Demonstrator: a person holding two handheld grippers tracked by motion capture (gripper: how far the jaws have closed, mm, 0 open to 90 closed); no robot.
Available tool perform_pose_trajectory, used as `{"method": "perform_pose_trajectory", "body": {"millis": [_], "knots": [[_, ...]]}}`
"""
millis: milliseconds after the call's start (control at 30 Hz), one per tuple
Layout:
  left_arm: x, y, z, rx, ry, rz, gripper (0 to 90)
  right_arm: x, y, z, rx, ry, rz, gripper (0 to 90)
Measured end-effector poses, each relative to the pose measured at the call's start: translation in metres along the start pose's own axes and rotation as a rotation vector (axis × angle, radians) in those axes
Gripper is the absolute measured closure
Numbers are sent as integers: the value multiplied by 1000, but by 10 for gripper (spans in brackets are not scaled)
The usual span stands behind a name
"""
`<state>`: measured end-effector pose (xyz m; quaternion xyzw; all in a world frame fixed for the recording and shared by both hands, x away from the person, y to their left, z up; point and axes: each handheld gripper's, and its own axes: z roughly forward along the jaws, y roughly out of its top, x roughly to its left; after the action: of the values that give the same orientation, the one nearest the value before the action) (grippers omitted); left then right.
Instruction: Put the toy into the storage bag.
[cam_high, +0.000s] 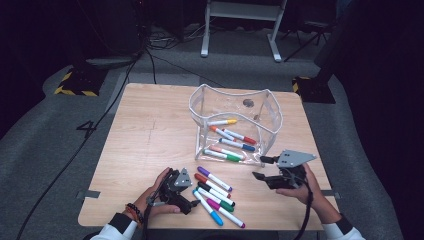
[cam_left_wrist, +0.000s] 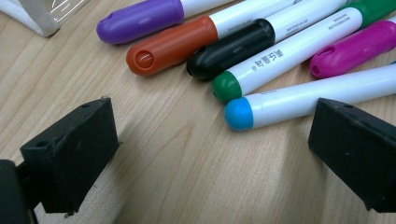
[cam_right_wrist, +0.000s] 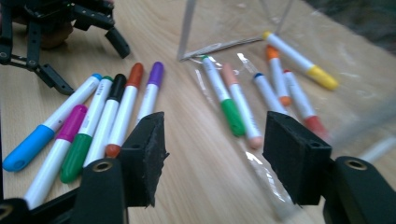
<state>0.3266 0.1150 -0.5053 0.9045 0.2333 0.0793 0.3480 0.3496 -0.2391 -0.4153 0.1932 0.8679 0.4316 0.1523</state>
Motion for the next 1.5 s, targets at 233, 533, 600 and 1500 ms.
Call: {"method": "perform_pose_trajectory", "body": {"millis": [233, 533, 600, 1500], "knots": [[0, 0, 0, 0, 0, 0, 17, 12, 13, 67, 32, 121, -28, 468], [0, 0, 0, -1, 0, -1, 17, 17, 20, 132, 107, 181, -31, 489], [0, 0, 0, -1, 1, -1, 17, 20, 21, 140, 115, 172, -56, 502], [0, 0, 0, -1, 0, 0, 17, 7, 4, 129, 162, 122, -11, 749]]}}
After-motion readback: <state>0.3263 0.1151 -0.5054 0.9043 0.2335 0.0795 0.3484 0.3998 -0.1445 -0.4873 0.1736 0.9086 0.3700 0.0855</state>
